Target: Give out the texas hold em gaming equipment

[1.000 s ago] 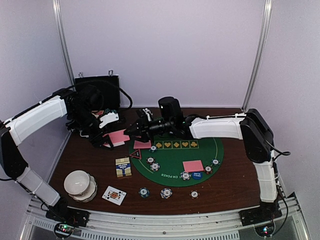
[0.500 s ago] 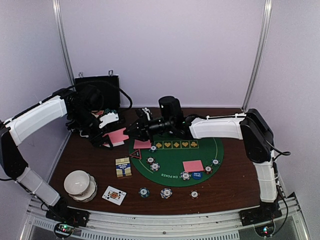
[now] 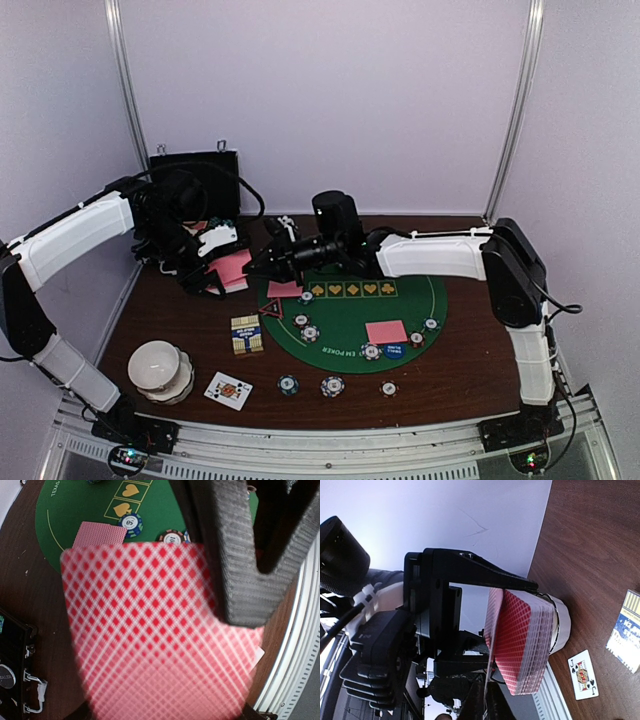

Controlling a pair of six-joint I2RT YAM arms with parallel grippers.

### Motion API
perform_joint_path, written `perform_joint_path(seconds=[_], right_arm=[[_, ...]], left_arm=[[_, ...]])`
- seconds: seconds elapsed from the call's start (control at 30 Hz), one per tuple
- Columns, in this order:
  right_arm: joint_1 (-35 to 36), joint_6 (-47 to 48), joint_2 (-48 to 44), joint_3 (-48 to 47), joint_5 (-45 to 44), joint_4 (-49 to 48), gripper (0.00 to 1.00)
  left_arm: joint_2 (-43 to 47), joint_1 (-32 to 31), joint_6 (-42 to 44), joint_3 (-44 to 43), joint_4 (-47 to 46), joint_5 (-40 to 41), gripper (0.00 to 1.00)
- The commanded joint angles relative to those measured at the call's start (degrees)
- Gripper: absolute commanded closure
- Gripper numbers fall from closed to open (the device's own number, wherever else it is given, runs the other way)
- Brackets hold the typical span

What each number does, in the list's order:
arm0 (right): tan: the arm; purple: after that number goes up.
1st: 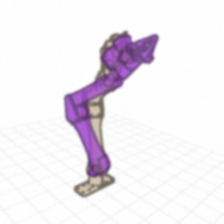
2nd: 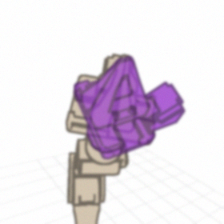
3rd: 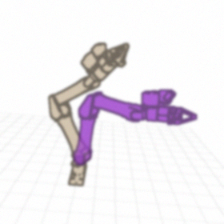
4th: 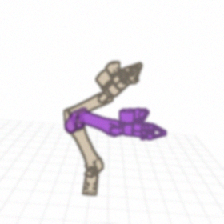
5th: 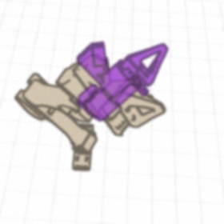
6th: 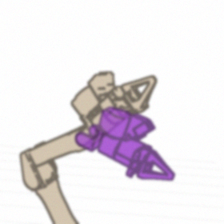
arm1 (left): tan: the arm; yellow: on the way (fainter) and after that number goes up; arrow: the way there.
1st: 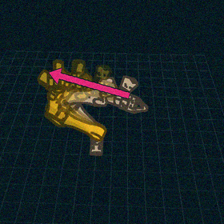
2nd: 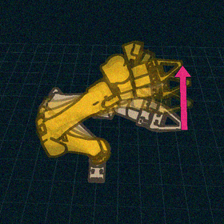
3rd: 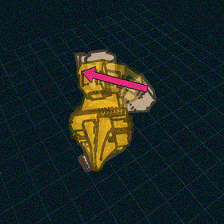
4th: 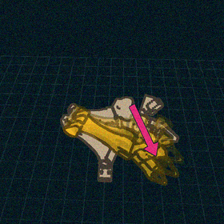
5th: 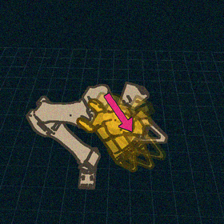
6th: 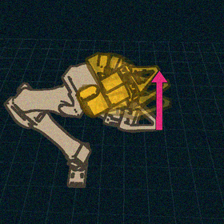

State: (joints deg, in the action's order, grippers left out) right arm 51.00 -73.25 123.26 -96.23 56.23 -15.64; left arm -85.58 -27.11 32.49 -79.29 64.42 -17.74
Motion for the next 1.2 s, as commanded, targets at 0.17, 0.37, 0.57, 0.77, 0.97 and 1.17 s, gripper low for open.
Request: perform_joint_path(seconds=[0.17, 0.37, 0.57, 0.77, 0.97, 1.17], right_arm=[[-3.45, 3.12, -3.57, 1.49, 0.81, 2.86, 1.0], [-8.22, 4.99, -7.37, 6.43, 1.61, 4.14, 1.0], [-15.35, 8.95, -9.84, 10.23, 2.6, 8.47, 1.0], [-22.78, 16.14, -8.56, 8.99, 1.77, 17.61, 1.0], [-28.27, 22.91, -3.41, 2.2, -0.65, 26.68, 1.0], [-31.04, 27.59, 2.64, -5.19, -4.43, 33.92, 1.0]], left_arm=[[1.32, 0.04, 0.64, 0.01, -2.13, 0.37, 1.0], [1.45, 0.04, 0.56, 0.1, -2.16, 0.86, 1.0], [1.47, 0.04, 0.56, 0.01, -2.17, 0.9, 1.0], [1.54, 0.04, 0.56, -0.17, -2.14, 0.8, 1.0], [1.62, 0.04, 0.58, -0.25, -2.01, 0.91, 1.0], [1.57, 0.05, 0.56, -0.13, -1.93, 0.73, 1.0]])
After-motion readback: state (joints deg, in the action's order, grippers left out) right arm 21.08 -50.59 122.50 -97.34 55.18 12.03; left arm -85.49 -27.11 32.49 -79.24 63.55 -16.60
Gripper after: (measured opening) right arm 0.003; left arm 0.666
